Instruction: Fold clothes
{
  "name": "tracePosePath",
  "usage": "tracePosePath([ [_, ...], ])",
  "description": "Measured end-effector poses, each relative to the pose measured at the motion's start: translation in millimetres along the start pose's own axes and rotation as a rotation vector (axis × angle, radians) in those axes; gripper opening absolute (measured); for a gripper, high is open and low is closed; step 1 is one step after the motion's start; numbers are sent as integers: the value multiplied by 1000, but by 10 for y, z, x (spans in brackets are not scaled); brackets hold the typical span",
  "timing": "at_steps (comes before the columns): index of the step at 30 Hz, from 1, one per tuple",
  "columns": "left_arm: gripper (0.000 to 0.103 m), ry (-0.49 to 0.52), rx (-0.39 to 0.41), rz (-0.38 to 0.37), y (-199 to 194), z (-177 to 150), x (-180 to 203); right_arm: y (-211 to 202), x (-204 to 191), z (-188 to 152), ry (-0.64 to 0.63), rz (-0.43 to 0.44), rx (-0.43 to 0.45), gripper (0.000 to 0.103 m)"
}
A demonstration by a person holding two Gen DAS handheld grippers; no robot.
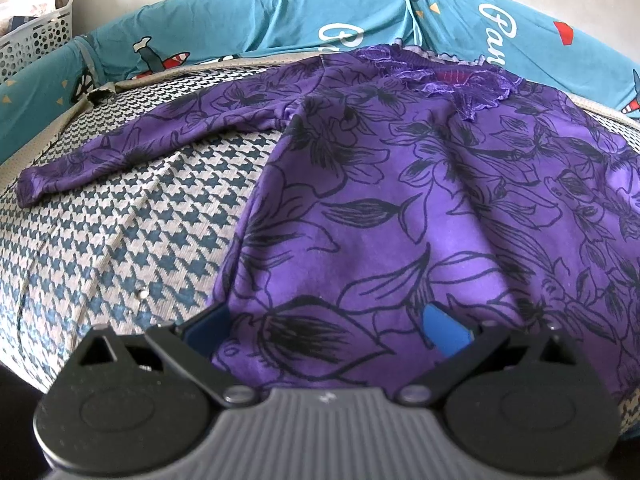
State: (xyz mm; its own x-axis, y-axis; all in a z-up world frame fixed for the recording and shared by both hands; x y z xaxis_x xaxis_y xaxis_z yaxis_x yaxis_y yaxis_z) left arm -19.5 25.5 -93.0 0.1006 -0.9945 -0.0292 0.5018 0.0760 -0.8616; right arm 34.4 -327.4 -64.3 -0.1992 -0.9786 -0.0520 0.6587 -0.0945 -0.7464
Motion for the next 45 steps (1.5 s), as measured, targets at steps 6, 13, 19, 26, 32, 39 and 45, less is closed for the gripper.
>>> tracePosePath([
  [6,103,1,0,8,6,4,-15,-243,138,103,-1,-145,111,7],
  [13,103,-8,2,59,12,-3,-116,-253,353,59,52,-219,69,7],
  [19,103,-10,-4,53,-2,-21,-143,-316,344,65,80,-183,63,20],
  [26,103,6,87,10,-160,55,-16,-486,350,191,135,-95,97,35],
  [32,103,80,76,-2,-93,57,200,-399,46,318,26,60,43,39],
  [39,103,89,53,-11,-31,44,253,-277,40,660,-58,80,61,46],
  [45,103,95,47,-15,36,204,270,-140,338,1069,-48,-21,132,53],
])
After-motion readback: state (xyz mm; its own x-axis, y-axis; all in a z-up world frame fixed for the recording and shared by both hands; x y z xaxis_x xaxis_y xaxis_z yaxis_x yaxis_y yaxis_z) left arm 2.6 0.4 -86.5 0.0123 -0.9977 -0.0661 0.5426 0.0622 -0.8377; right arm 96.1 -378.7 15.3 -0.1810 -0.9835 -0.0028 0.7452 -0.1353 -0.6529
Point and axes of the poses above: each gripper's, at about its wrist camera, not at the fingertips, and y roughly the way its jaws point, x to its right, z to its top, the point moved 9 cm from there along y, roughly the way its jaws point, and after that the axes turned 10 degrees about -x, right-handed, at the moved point
